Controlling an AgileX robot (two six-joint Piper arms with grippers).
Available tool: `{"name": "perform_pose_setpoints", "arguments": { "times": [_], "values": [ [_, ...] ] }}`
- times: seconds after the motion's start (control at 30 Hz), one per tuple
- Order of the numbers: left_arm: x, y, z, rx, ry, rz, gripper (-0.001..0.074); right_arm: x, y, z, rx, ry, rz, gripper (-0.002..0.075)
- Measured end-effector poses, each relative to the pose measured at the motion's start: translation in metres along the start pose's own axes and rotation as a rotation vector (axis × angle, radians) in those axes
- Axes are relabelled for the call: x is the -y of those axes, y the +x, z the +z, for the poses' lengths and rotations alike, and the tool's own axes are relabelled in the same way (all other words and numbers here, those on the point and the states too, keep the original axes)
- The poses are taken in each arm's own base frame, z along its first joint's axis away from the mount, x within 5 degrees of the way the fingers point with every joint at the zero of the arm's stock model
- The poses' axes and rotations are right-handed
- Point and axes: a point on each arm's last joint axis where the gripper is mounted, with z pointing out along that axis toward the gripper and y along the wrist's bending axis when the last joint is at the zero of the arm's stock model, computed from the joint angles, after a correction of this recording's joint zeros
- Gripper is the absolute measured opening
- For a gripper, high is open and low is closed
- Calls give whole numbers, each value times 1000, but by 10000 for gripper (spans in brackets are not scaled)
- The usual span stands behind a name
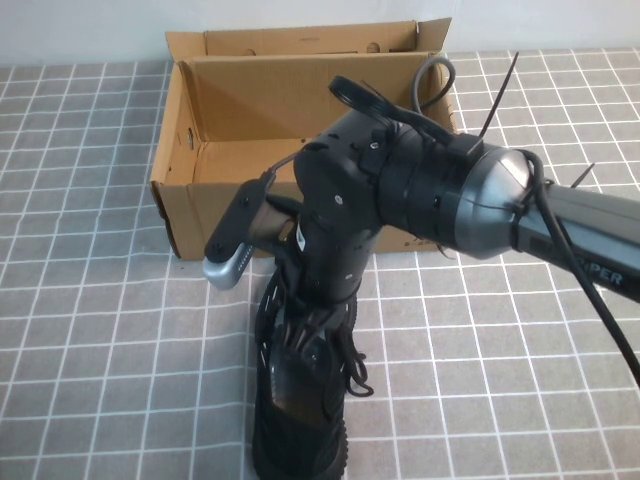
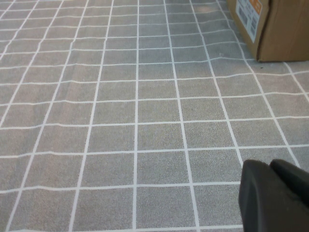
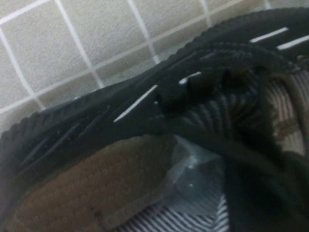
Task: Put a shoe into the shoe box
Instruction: Pick up the shoe from the table
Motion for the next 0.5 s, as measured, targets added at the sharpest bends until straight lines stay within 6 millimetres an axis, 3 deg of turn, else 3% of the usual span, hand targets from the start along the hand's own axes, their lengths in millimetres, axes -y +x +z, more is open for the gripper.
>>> {"name": "perform_pose_setpoints", "arguments": {
  "times": [0.07, 0.13, 0.3, 0.5],
  "values": [
    [0, 0, 0, 0, 0, 0, -1, 0, 0, 1, -7, -6, 2, 63],
    [0, 0, 0, 0, 0, 0, -1, -1, 1, 1, -11, -12, 4, 22],
    [0, 0, 0, 0, 0, 0, -1, -2, 4, -9, -31, -18, 12, 0],
    [0, 0, 0, 0, 0, 0, -1, -6, 15, -60, -9, -16, 49, -1]
  ]
}}
